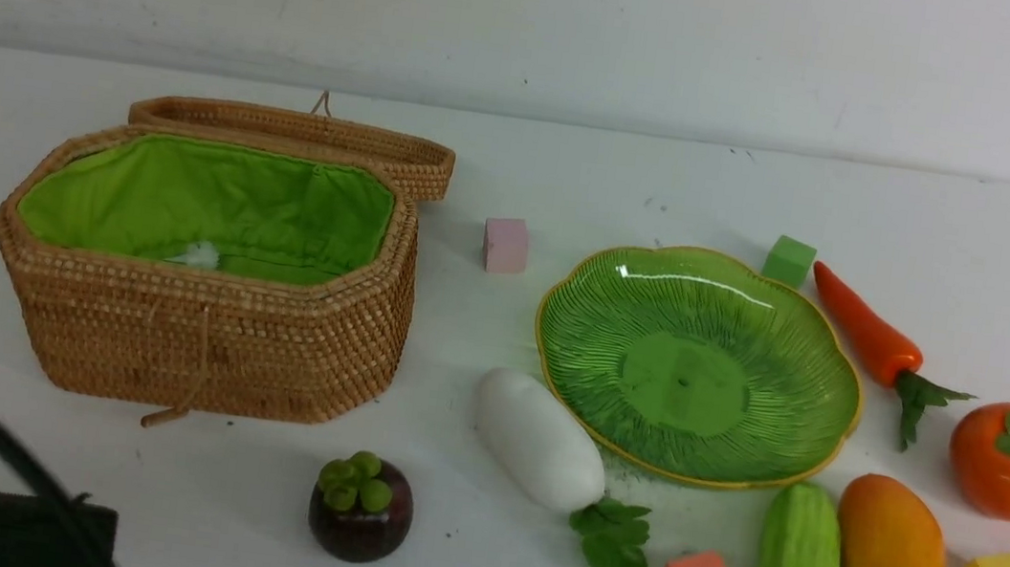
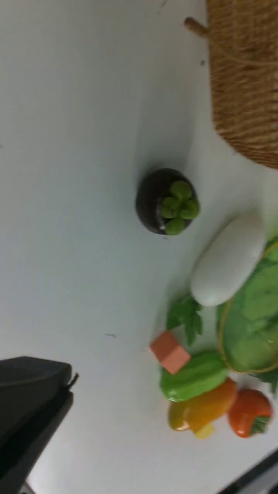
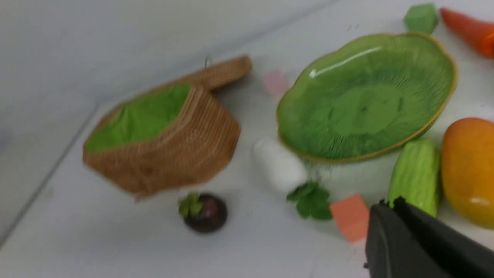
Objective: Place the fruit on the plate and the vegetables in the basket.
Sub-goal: Grab a mangosteen with your left arm and put it on the plate on the right
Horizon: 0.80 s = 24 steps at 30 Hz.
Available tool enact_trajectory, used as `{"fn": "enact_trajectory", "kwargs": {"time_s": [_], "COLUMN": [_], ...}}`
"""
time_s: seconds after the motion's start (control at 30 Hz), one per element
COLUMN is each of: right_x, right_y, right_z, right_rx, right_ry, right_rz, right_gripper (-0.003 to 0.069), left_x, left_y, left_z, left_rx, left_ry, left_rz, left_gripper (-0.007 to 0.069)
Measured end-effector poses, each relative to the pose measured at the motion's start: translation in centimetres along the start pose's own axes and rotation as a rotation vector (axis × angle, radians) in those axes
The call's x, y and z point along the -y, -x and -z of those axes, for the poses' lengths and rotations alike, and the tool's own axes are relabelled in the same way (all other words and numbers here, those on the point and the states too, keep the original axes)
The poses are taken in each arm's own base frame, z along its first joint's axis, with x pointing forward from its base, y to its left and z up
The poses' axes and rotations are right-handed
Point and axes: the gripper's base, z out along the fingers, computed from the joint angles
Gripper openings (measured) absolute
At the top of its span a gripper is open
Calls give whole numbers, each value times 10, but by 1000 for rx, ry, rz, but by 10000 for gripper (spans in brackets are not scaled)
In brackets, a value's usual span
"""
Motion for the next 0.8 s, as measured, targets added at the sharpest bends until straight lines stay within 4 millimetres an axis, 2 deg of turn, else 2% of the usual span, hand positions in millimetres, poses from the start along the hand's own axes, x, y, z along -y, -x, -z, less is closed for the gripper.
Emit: {"fn": "enact_trajectory", "kwargs": {"time_s": [0.03,0.1,0.23,0.47,0.53,0.67,0.73,0.77,0.8], "right_x": [-4,-17,-33,-59,-67,-72,-73,-73,-73], "right_y": [5,23,50,72,78,83,84,84,84], "right_z": [3,4,8,26,37,45,47,47,47], "right_rx": [-2,-163,-339,-349,-324,-295,-286,-285,-284], "right_ry": [5,11,34,193,248,275,279,280,280], "right_rz": [14,99,242,440,491,518,531,536,542], "right_gripper": [1,1,2,5,9,15,16,17,18], "left_x": [-1,-3,1,29,40,48,49,48,45], "left_y": [1,6,14,27,36,44,46,47,46], "left_z": [-2,-10,-17,-31,-47,-73,-101,-108,-122], "left_rx": [-17,-91,-203,-374,-443,-505,-566,-578,-606], "left_ry": [2,-1,-16,-50,-25,-2,10,15,29], "left_rz": [2,-17,-79,-321,-437,-516,-552,-563,-575], "left_gripper": [-13,-13,-13,-13,-13,-10,49,83,134]}}
